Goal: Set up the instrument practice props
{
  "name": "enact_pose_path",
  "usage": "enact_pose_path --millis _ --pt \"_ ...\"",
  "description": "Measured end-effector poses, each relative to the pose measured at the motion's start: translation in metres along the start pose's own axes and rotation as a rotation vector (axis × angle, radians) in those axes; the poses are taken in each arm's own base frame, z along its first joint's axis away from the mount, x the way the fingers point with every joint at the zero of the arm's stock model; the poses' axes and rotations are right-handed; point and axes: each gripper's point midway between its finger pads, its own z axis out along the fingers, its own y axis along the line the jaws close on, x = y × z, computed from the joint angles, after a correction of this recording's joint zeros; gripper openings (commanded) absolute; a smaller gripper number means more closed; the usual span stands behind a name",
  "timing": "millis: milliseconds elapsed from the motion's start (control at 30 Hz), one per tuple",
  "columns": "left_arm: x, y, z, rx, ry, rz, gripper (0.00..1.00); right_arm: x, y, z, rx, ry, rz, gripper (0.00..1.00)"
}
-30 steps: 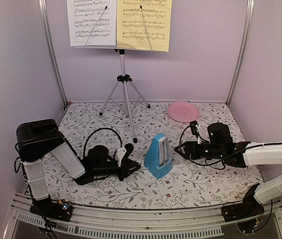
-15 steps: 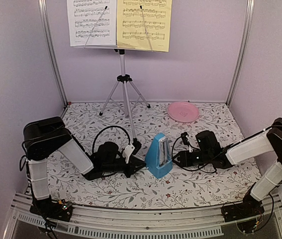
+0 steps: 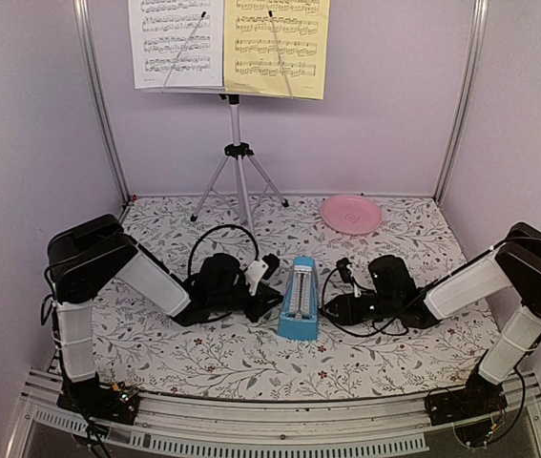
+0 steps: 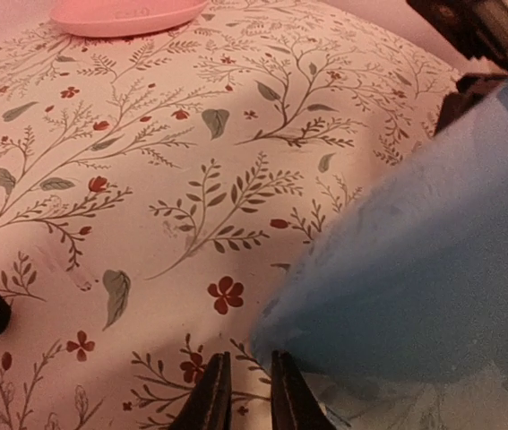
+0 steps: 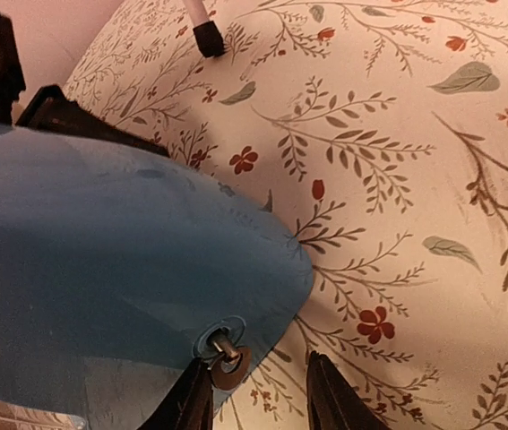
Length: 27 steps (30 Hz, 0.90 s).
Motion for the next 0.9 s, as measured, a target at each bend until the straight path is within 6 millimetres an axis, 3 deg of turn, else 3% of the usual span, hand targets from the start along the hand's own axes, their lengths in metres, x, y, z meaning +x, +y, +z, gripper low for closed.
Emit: enact_pose_path --millis 200,333,433,533,667,733,900 --pt "-0.016 0.013 0.004 -0.027 -0.014 0.016 0.30 0.022 0.020 0.010 -0.041 0.052 -0.019 0.39" --pt "-0.018 0.016 -0.004 -0.045 -0.003 0.021 0.54 0.031 0.028 0.013 -0.062 0.067 -0.013 0.40" --pt "-0.032 0.017 -0.028 -0.074 -0.039 0.016 0.71 0.037 0.037 0.017 -0.083 0.075 -0.009 0.41" --pt "-0.044 0.016 -0.049 -0.083 -0.090 0.005 0.79 0.042 0.047 0.021 -0.109 0.077 -0.008 0.42" --pt "-0.046 0.012 -0.078 -0.095 -0.132 -0.011 0.85 0.043 0.059 0.028 -0.140 0.074 -0.003 0.45" --pt "-0.044 0.010 -0.089 -0.096 -0.146 -0.020 0.98 0.044 0.063 0.030 -0.154 0.071 0.003 0.48" --pt "-0.032 -0.008 -0.121 -0.042 -0.190 -0.039 0.99 0.044 0.068 0.024 -0.188 0.038 0.021 0.60"
